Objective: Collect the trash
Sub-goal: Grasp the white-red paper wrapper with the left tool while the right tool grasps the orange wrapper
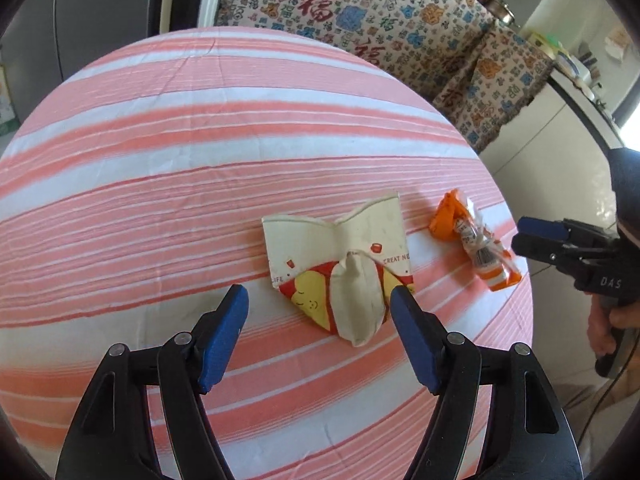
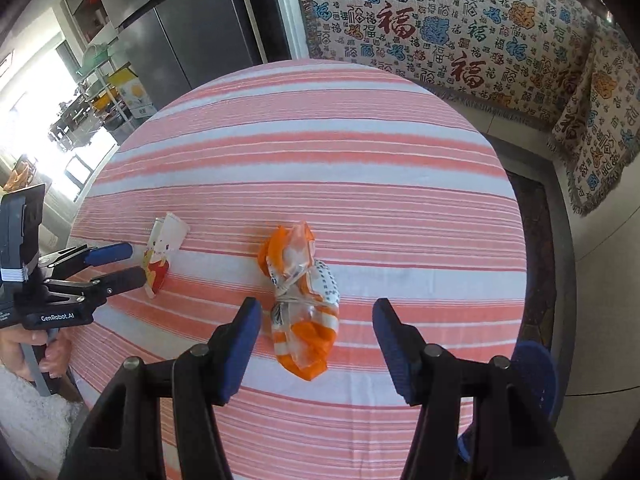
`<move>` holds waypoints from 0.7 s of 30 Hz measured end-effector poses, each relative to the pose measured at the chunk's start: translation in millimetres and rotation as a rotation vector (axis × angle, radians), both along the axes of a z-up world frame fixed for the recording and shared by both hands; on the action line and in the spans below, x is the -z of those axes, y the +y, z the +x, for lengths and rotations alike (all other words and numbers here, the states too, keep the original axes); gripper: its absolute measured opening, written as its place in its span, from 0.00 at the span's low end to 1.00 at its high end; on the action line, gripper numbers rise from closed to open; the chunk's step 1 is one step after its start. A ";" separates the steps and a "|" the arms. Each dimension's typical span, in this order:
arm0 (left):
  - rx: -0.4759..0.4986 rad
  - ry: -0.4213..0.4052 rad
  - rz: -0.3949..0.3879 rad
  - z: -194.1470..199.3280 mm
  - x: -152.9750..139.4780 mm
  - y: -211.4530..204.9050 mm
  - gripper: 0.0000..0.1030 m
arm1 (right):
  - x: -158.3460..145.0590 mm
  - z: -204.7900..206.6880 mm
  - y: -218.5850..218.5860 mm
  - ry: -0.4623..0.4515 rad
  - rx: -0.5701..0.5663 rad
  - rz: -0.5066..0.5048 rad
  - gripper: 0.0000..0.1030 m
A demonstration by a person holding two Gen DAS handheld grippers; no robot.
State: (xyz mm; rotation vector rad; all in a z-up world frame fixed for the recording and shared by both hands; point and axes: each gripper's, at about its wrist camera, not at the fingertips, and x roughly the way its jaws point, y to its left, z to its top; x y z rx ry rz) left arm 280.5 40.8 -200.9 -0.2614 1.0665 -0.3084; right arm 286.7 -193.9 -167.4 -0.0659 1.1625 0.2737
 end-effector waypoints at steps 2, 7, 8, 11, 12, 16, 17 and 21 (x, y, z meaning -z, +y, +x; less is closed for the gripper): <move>-0.038 0.017 -0.016 4.5 2.1 5.4 0.73 | 6.6 5.4 2.4 0.013 -0.006 -0.009 0.58; -0.104 -0.003 -0.049 2.3 6.1 11.3 0.76 | 12.2 10.0 1.3 0.032 -0.008 0.015 0.58; -0.104 -0.003 -0.038 2.0 6.2 7.7 0.76 | 13.3 9.8 1.3 0.036 -0.013 0.017 0.58; -0.083 -0.003 -0.094 3.3 6.5 -3.8 0.75 | 19.2 10.4 1.6 0.050 -0.027 0.009 0.58; -0.071 -0.004 -0.129 2.5 6.7 -7.5 0.72 | 20.7 10.2 1.1 0.052 -0.027 0.010 0.58; -0.041 -0.040 -0.134 -4.3 0.1 -12.7 0.70 | 21.7 6.9 -3.7 0.059 -0.016 0.037 0.58; -0.040 -0.048 -0.133 -5.4 -1.2 -13.5 0.67 | 21.9 4.6 -3.5 0.060 -0.013 0.040 0.58; -0.049 -0.043 -0.105 0.1 0.7 -20.3 0.35 | 25.2 -0.6 -9.8 0.059 -0.006 0.024 0.58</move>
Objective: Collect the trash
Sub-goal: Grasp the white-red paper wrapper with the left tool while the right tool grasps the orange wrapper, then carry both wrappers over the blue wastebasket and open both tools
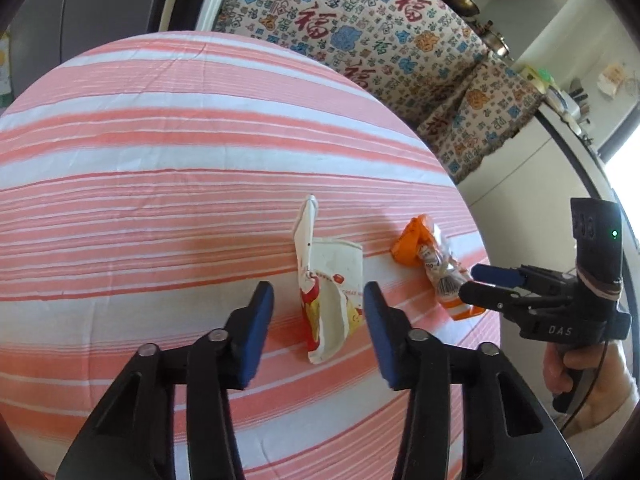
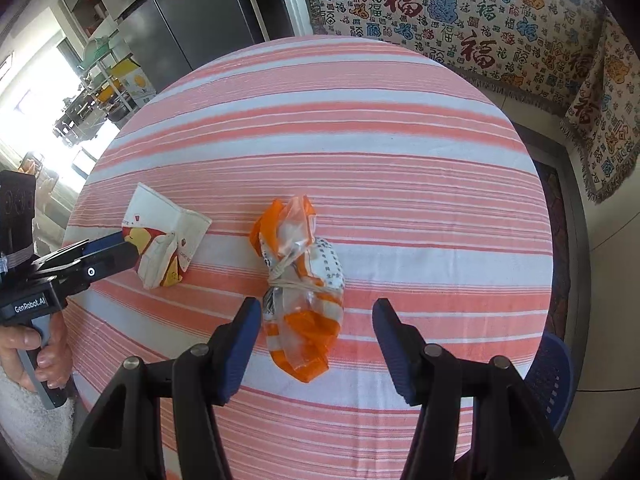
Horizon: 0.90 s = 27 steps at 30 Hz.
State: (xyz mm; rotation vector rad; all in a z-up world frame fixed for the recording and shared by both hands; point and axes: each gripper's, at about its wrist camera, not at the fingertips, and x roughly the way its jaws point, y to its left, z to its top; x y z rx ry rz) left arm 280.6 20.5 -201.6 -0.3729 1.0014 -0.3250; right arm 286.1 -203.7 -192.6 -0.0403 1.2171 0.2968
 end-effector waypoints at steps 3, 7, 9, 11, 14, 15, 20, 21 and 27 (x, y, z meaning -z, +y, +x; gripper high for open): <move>-0.015 0.015 0.080 6.5 3.9 -10.1 0.13 | 1.1 -1.7 -1.1 -0.007 0.006 0.011 0.58; -0.040 0.013 0.111 2.8 -0.9 -13.6 0.07 | -0.2 -0.7 5.9 -0.035 -0.001 0.013 0.58; -0.024 -0.003 0.130 0.0 -8.5 -15.1 0.06 | 2.7 -0.7 12.0 -0.016 -0.021 0.025 0.44; 0.000 -0.026 0.148 -6.3 -21.2 -21.7 0.06 | 0.8 -4.0 10.8 -0.013 0.008 0.026 0.37; 0.041 -0.055 0.154 -14.8 -41.2 -41.8 0.06 | -15.1 -14.9 -5.1 -0.049 0.049 0.066 0.37; 0.060 -0.064 0.148 -17.7 -47.7 -50.7 0.06 | -21.1 -18.9 -13.6 -0.056 0.068 0.081 0.37; 0.187 -0.085 0.087 -20.5 -73.0 -125.5 0.06 | -56.6 -49.6 -87.2 -0.120 0.212 0.070 0.37; 0.218 -0.085 0.075 -19.6 -75.6 -145.4 0.06 | -62.4 -57.4 -108.0 -0.129 0.252 0.059 0.37; 0.397 -0.069 0.049 -19.3 -72.8 -272.2 0.06 | -64.3 -100.7 -228.7 -0.121 0.481 -0.015 0.37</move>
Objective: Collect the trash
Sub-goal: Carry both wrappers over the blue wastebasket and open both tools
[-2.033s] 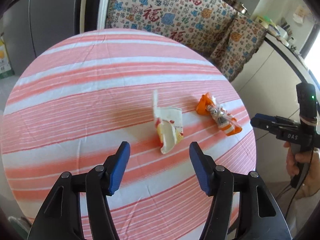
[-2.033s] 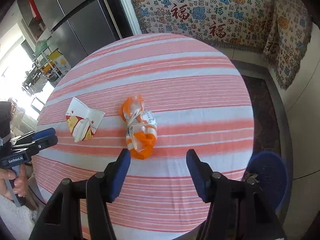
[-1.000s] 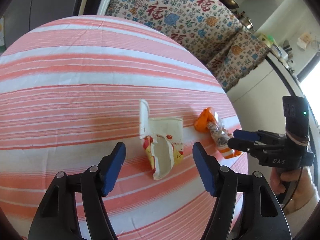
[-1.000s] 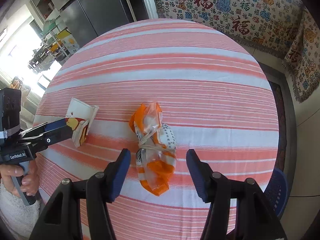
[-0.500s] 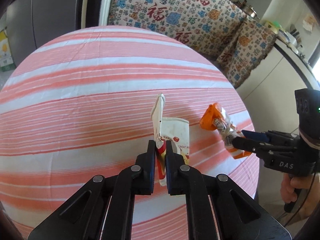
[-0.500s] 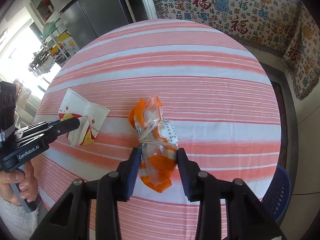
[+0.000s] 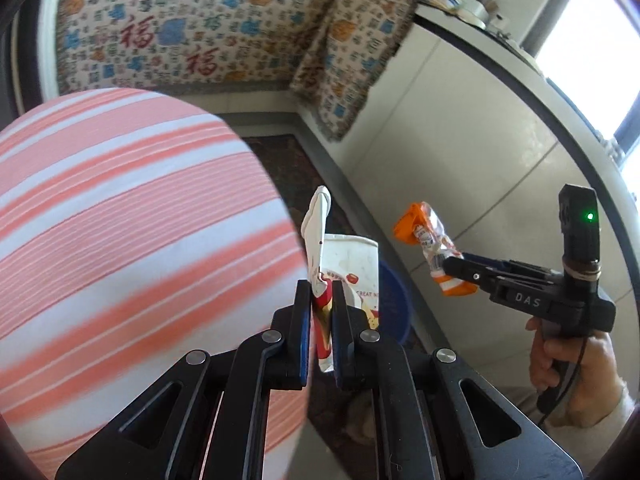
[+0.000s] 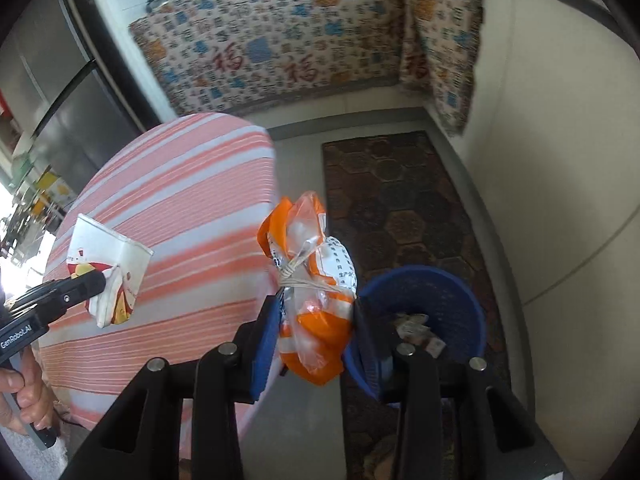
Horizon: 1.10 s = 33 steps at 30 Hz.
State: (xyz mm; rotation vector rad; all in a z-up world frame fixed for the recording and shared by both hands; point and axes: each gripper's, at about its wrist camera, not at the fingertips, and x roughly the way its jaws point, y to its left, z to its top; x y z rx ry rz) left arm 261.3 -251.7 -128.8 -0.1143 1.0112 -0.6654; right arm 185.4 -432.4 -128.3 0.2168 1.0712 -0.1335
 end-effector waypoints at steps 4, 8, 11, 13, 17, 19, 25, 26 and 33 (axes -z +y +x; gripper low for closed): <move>0.090 0.048 0.003 0.5 23.3 -74.4 0.07 | 22.4 -23.8 -60.2 0.014 0.138 0.042 0.37; 0.141 0.083 0.031 4.8 52.9 -125.9 0.07 | 49.9 -35.5 -96.8 0.027 0.223 0.086 0.37; 0.164 0.098 0.054 7.6 72.2 -147.9 0.07 | 70.2 -36.9 -119.8 0.029 0.266 0.120 0.37; 0.176 0.101 0.071 11.0 82.4 -158.8 0.07 | 83.5 -35.4 -132.4 0.030 0.291 0.151 0.37; 0.201 0.104 0.109 15.4 101.3 -177.4 0.19 | 107.8 -32.2 -149.1 0.030 0.332 0.215 0.40; 0.203 0.117 0.127 19.5 111.6 -185.5 0.57 | 121.0 -29.2 -158.0 0.034 0.338 0.243 0.49; 0.167 0.058 0.188 11.3 102.8 -182.8 0.84 | 128.4 -38.4 -178.5 0.016 0.417 0.228 0.64; 0.163 0.031 0.204 5.2 95.5 -179.7 0.90 | 123.7 -41.9 -179.1 0.009 0.424 0.217 0.64; 0.185 -0.049 0.320 -57.9 44.6 -144.4 1.00 | 59.4 -86.6 -138.2 -0.015 0.374 0.020 1.00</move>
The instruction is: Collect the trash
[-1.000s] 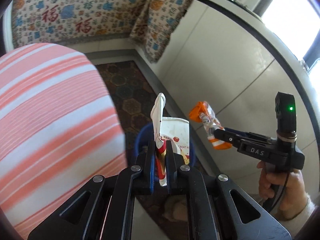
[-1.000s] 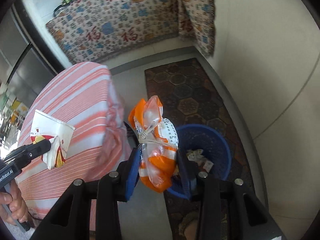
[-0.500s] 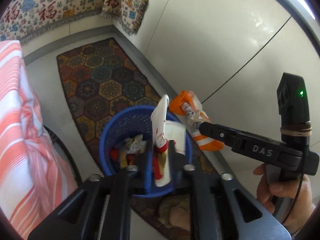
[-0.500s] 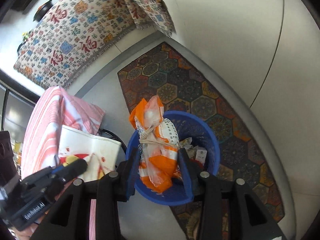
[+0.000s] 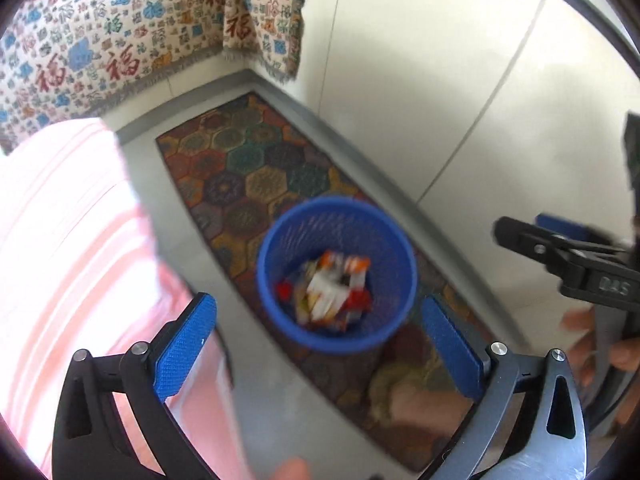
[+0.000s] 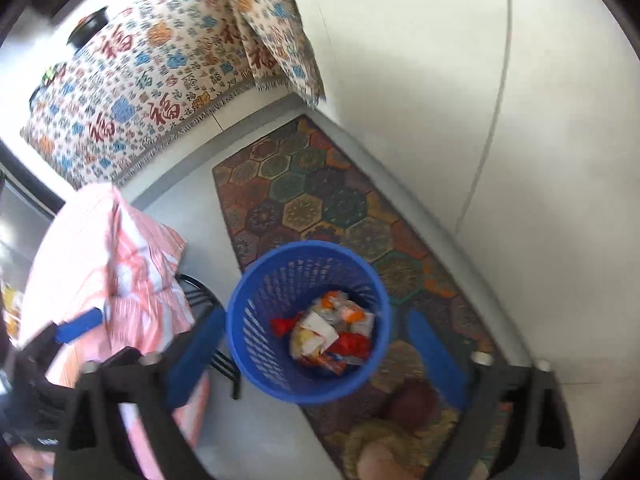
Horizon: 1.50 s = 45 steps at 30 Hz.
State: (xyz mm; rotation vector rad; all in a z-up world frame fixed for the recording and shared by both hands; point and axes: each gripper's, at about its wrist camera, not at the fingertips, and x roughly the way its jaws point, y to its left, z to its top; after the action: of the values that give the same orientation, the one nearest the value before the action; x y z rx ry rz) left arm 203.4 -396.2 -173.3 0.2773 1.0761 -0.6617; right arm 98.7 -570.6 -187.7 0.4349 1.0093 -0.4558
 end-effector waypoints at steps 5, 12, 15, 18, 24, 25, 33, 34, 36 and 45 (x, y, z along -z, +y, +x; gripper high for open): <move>0.013 -0.084 0.009 -60.1 -29.3 29.0 0.99 | -37.6 -55.8 51.1 0.055 -0.006 -0.117 1.00; -0.025 -0.143 0.033 -102.9 -61.4 49.8 0.99 | -71.2 -117.9 100.3 0.012 0.003 -0.073 1.00; -0.028 -0.142 -0.006 -105.0 -75.0 54.4 0.99 | -85.0 -129.5 117.0 -0.007 0.002 -0.128 1.00; -0.039 -0.163 -0.018 -105.8 -82.0 57.0 0.99 | -92.8 -131.6 124.0 -0.022 0.012 -0.154 1.00; -0.075 -0.147 -0.025 -99.6 -82.3 60.2 0.99 | -100.5 -132.3 127.3 -0.046 0.007 -0.166 1.00; -0.078 -0.145 -0.026 -98.3 -82.6 60.7 0.99 | -101.5 -131.8 128.7 -0.047 0.003 -0.168 1.00; -0.090 -0.155 -0.027 -98.1 -82.3 55.8 0.99 | -109.7 -128.1 138.5 -0.052 -0.016 -0.183 1.00; -0.093 -0.156 -0.028 -98.1 -82.5 55.3 0.99 | -110.4 -128.1 139.3 -0.053 -0.017 -0.186 1.00; -0.097 -0.156 -0.031 -97.5 -83.2 55.6 0.99 | -111.4 -127.6 140.2 -0.053 -0.018 -0.191 1.00; -0.114 -0.160 -0.031 -95.8 -84.7 56.4 0.99 | -110.9 -123.5 144.1 -0.045 -0.041 -0.185 1.00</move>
State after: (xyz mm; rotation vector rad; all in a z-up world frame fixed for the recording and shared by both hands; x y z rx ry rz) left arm 107.6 -339.8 -88.6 0.2364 0.9212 -0.5447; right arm -24.7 -426.5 -76.8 0.2572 0.9218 -0.4961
